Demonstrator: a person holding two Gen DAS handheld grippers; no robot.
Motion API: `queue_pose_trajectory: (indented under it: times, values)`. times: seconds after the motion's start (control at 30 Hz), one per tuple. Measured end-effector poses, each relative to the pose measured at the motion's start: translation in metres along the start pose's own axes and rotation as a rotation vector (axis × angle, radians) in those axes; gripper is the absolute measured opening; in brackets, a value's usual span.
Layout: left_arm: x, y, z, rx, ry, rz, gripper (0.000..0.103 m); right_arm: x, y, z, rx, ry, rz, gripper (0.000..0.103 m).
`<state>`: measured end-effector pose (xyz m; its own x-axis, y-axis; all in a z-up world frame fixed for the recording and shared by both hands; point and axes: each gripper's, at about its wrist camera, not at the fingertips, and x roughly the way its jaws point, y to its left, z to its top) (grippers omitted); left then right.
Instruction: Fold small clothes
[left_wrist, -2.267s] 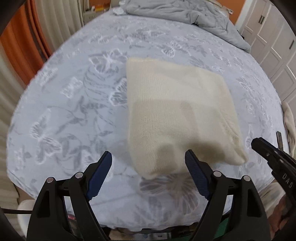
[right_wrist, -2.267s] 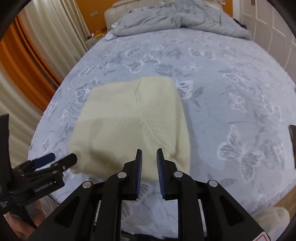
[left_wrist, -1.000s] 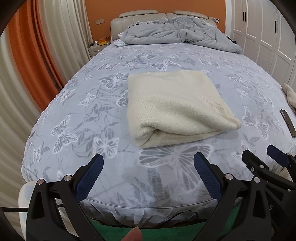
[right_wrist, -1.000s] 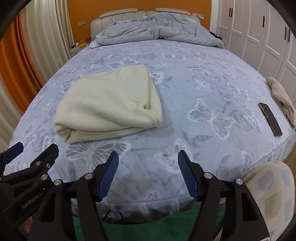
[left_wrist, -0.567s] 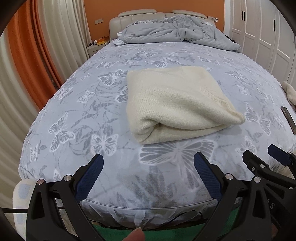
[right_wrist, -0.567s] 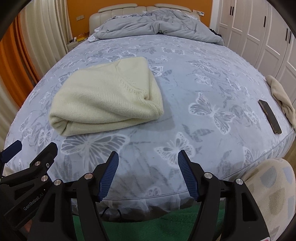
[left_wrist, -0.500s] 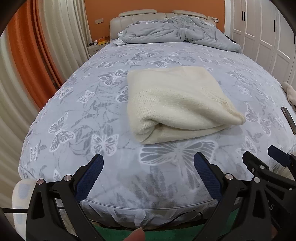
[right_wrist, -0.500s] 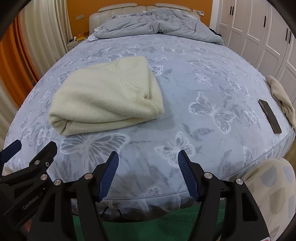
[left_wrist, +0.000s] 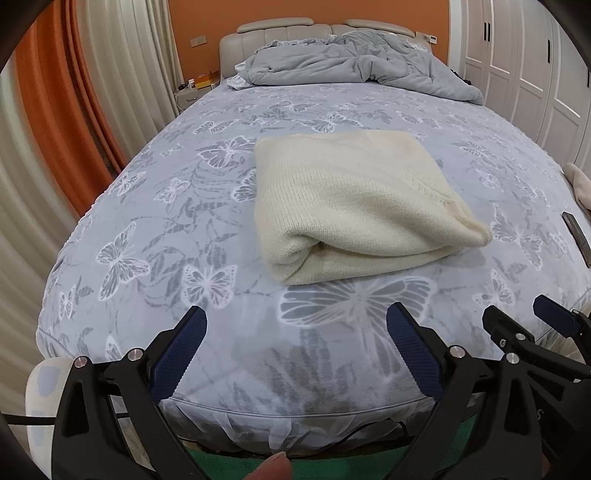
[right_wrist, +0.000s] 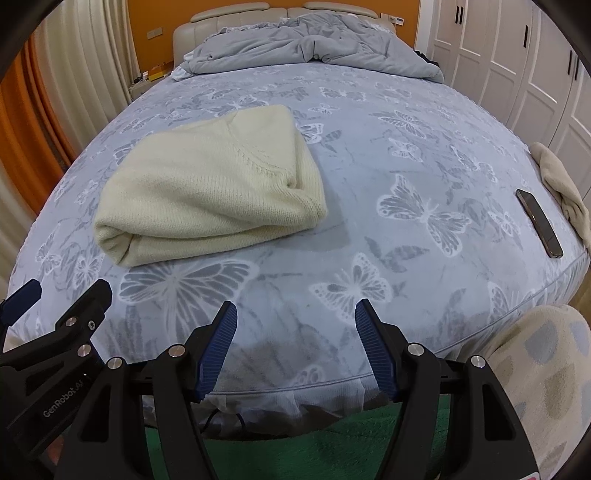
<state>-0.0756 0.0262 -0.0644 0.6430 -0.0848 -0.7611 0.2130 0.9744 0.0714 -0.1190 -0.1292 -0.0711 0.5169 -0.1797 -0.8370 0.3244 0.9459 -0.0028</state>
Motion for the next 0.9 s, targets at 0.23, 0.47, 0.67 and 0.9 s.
queue_pose_trajectory:
  times: [0.23,0.47,0.67,0.9]
  values:
    - [-0.0023,-0.0024,-0.0009,-0.003,-0.002,0.006,0.096,-0.0007,-0.0001,-0.0004,0.004,0.001,-0.008,0.065]
    - [-0.0038,-0.0025,-0.0022,-0.003,-0.006,0.018,0.095,0.0008,-0.0015,-0.0025,0.015,0.005,-0.007,0.065]
    - [-0.0032,-0.0017,-0.0027,-0.01,-0.003,0.021,0.096,0.0013,-0.002,-0.0035,0.022,0.005,-0.007,0.065]
    - [-0.0028,-0.0008,-0.002,-0.014,0.002,0.013,0.095,0.001,-0.0029,-0.0042,0.025,0.004,-0.005,0.065]
